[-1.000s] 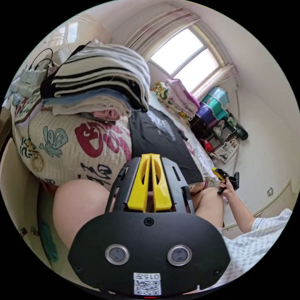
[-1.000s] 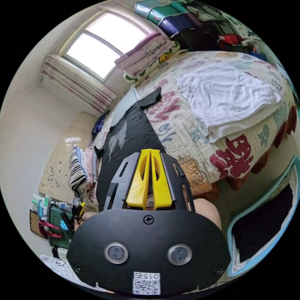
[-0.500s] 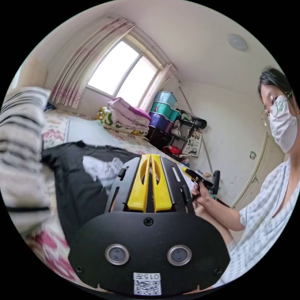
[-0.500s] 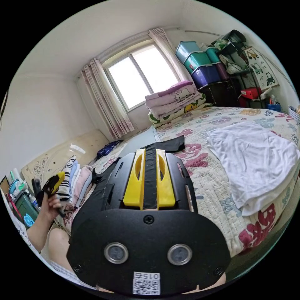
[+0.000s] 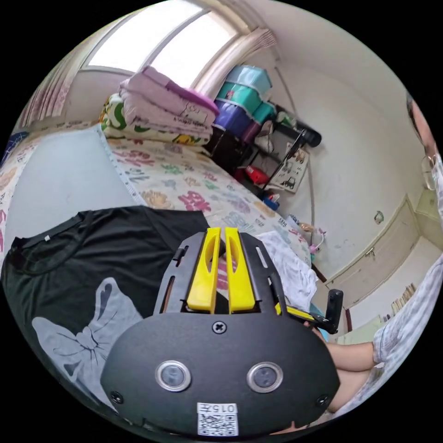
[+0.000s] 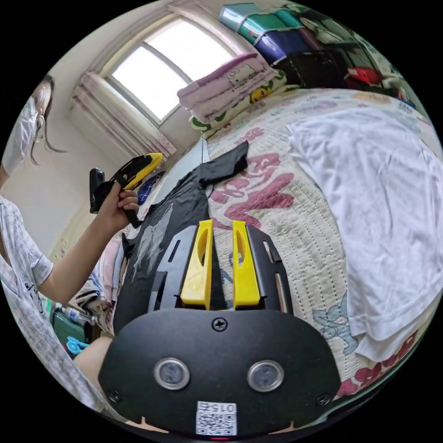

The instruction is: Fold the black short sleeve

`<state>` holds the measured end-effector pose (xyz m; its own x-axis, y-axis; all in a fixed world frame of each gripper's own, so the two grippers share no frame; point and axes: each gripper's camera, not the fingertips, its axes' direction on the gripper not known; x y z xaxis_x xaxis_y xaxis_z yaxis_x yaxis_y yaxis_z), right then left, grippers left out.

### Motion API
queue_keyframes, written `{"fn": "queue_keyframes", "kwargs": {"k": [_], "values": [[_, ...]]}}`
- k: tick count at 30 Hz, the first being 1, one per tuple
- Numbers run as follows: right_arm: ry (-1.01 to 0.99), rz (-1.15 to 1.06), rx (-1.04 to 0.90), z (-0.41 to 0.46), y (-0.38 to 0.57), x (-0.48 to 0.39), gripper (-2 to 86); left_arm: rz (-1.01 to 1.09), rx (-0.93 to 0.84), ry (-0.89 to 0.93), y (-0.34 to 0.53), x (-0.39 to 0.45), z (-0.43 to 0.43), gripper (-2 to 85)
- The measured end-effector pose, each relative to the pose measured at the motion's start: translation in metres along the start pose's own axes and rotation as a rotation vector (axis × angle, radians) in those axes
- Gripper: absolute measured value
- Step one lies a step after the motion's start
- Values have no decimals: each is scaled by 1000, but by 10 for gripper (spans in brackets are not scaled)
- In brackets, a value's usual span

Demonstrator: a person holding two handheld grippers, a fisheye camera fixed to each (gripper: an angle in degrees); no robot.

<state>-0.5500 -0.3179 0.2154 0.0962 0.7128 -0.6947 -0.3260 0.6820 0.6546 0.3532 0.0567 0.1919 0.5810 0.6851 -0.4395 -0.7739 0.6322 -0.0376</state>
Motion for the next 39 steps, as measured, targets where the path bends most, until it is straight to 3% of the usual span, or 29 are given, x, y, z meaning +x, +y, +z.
{"fn": "queue_keyframes", "kwargs": {"k": [5,13,18,22,27,29,35,39], "values": [[37,160,-90,30,-89,9,79,-57,-195,-67,-110,4,63,66],[-21,109,-220,122,-292,41,104,-160,-445,-180,-272,-13,257,69],[-51,249,-300,159,-340,84,105,-190,-580,-286,-314,-22,362,73],[-87,303,-304,166,-362,108,77,-269,-604,-397,-327,-44,399,52],[-68,255,-351,166,-385,119,41,-352,-570,-368,-331,-65,393,5],[-75,237,-345,158,-393,121,33,-377,-482,-363,-335,-69,370,0],[-117,13,-319,115,-415,92,21,-432,-244,-283,-324,-86,229,-5],[-207,-161,-394,110,-400,55,22,-459,-200,-371,-269,-107,108,-4]]}}
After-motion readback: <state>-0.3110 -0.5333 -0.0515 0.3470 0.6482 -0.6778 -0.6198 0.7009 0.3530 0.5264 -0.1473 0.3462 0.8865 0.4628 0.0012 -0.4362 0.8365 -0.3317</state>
